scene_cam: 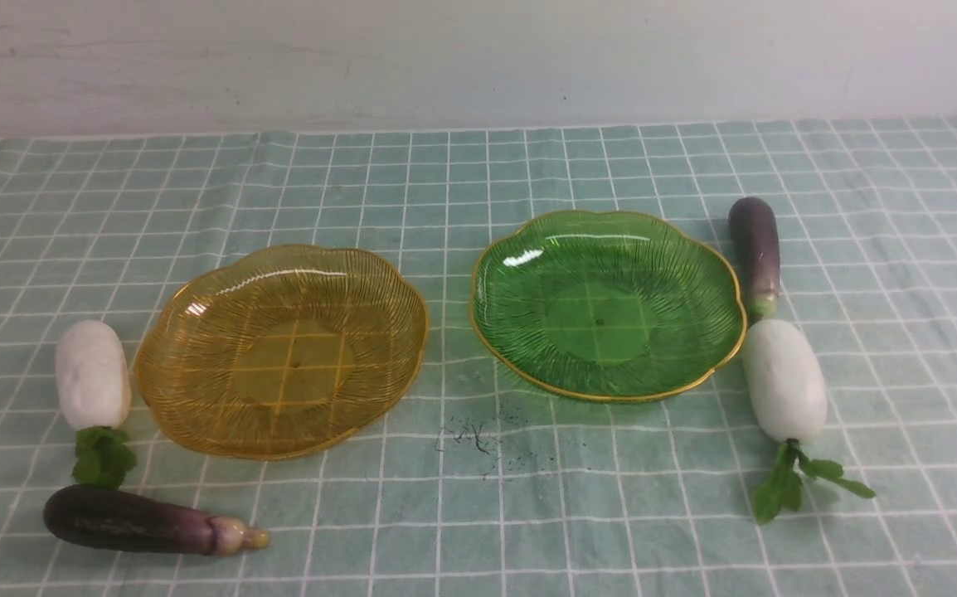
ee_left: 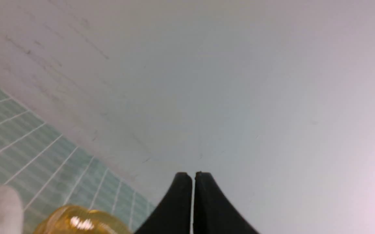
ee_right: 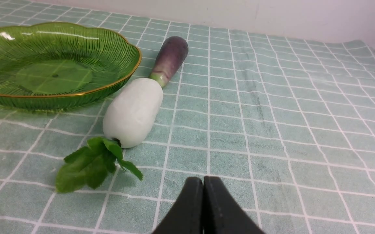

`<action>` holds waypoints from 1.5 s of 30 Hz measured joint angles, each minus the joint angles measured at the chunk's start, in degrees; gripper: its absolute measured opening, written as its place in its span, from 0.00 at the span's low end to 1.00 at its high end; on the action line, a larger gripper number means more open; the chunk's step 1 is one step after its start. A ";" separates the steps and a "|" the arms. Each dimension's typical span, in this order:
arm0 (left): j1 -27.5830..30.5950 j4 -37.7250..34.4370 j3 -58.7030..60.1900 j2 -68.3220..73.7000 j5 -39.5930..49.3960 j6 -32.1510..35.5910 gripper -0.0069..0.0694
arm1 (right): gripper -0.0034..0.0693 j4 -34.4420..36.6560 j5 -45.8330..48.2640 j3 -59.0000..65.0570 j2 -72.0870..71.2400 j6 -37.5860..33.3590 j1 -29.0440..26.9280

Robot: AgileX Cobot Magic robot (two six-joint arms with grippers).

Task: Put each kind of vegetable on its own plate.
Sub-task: Use the left arm to grab an eggplant and put it into the left plate

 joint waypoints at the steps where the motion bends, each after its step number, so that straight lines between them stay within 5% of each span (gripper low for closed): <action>1: 0.00 -0.40 -3.40 0.18 2.45 1.07 0.08 | 0.03 0.00 0.00 0.00 0.00 0.00 0.00; 10: 0.00 1.11 -28.01 22.05 37.48 11.80 0.08 | 0.03 7.90 -5.53 0.57 0.00 2.30 0.00; 11: 0.00 3.36 -31.41 31.89 48.05 12.27 0.08 | 0.03 15.34 -9.25 0.58 0.00 4.60 0.00; 12: 0.00 3.58 -31.83 32.77 49.60 12.27 0.08 | 0.03 15.34 -9.68 0.58 0.00 4.93 0.00; 14: 0.00 6.39 -32.78 42.88 55.72 12.32 0.08 | 0.03 27.14 -14.84 0.58 0.00 9.35 0.00; 17: 0.00 9.02 -32.85 53.53 57.87 12.26 0.08 | 0.03 39.67 -18.21 0.58 0.00 12.76 0.00; 23: 4.42 10.75 -32.96 69.84 54.01 8.04 0.08 | 0.03 49.84 -22.76 0.58 0.00 10.70 0.00; 31: 18.75 6.45 -32.96 72.46 53.56 7.20 0.09 | 0.03 46.32 -7.88 -8.84 4.34 2.75 0.00; 37: 21.61 3.65 -32.98 72.64 50.54 7.25 0.10 | 0.03 41.09 4.30 -21.22 19.09 -3.42 0.00; 43: 21.82 2.99 -32.98 72.64 46.93 7.25 0.27 | 0.03 39.08 15.81 -34.38 35.07 -11.88 0.00; 45: 21.82 2.66 -32.98 72.64 45.63 7.21 0.40 | 0.03 40.33 17.51 -36.29 38.24 -13.64 0.00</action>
